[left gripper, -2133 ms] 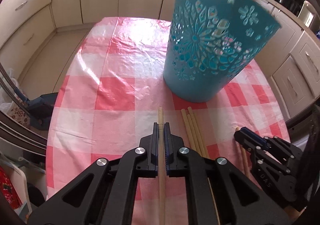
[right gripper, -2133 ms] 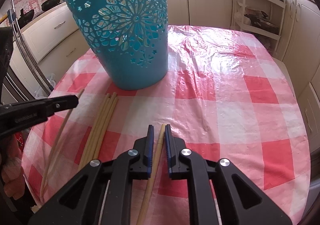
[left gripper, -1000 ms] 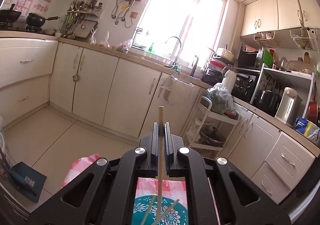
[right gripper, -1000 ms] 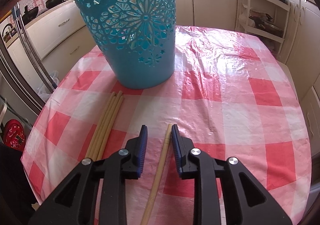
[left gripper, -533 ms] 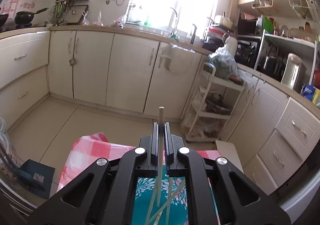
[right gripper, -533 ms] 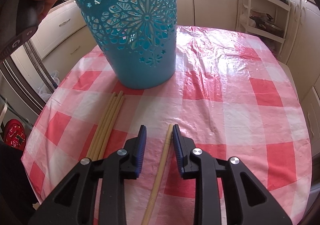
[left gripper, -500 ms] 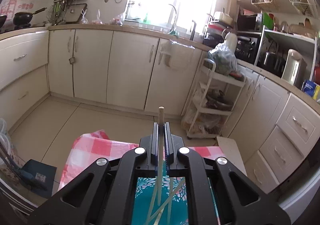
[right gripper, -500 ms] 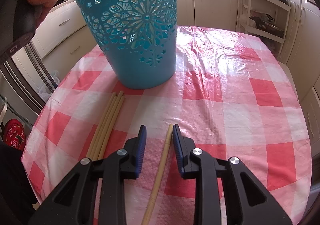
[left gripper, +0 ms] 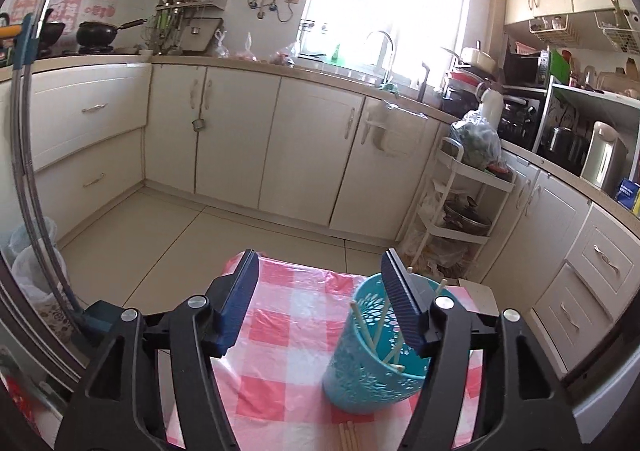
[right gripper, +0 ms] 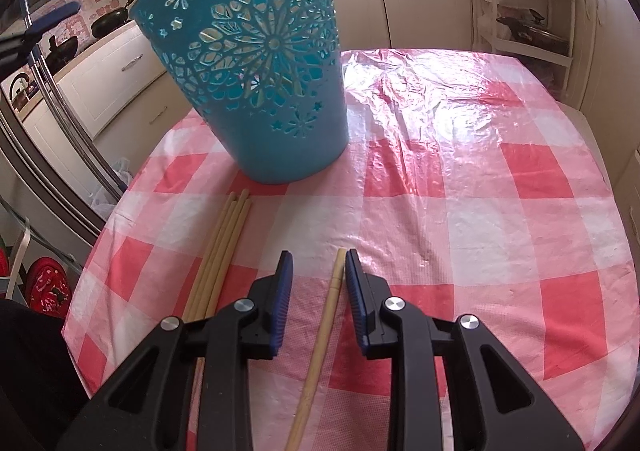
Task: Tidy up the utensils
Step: 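Lift the held chopstick into the teal basket and open the right gripper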
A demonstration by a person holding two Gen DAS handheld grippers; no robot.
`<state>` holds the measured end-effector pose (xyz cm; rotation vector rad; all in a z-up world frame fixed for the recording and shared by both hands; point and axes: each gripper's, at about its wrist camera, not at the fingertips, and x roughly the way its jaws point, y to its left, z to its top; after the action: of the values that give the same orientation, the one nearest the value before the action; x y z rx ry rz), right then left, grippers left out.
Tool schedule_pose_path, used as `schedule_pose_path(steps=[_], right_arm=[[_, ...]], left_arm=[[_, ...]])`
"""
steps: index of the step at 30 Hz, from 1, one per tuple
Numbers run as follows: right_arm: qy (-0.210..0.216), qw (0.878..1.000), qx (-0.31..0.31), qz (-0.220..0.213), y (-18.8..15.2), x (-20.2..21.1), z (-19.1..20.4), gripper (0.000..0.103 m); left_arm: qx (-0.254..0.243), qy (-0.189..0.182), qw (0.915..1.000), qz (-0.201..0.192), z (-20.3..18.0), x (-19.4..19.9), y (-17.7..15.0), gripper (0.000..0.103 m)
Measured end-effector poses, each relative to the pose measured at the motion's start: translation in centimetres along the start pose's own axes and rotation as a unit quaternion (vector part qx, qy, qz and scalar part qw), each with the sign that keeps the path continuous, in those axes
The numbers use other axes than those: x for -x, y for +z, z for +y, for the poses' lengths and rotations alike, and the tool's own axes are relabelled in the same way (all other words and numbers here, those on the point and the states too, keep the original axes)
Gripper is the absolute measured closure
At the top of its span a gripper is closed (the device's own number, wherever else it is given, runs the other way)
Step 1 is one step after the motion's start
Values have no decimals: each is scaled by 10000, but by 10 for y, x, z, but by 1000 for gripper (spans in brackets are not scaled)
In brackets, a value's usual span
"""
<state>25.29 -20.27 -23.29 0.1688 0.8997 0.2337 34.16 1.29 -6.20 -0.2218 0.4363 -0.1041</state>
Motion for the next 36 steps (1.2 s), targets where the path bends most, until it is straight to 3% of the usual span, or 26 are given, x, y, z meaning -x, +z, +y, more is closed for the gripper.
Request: schedule_pose_path(steps=[6,11,14,16,21,28,30,32,36], right_arm=[[-201,9997,146,43,-5,5,5,72],[-560,9976,358,216,-4,3,17,72],[-838,9934,735,252,-10,6,23,83],[-789,9926,893,250,-11,6,26,96],[-473,9946,823,431,-9,7,21,97],[-796,9869,1335,423,-15,9,32,97],[-589,9938,879,353,-10,14,21,97],[-122,9994,303,76,0,32,5,97],[615,9945,-429,-728,36,77,-12,97]], left_arm=[[411,310,9980,357,41,-11,-7,39],[541,335,9974,352,52,-10,-5,38],[559,291,9975,324,50,-9,-4,38],[546,270,9977,304,48,-7,-4,38],[538,280,9976,332,47,-7,-5,38],[592,336,9969,398,50,-11,-7,36],[589,355,9967,435,50,-13,-8,36],[621,360,9963,462,50,-14,-9,36],[630,361,9962,472,51,-15,-9,36]])
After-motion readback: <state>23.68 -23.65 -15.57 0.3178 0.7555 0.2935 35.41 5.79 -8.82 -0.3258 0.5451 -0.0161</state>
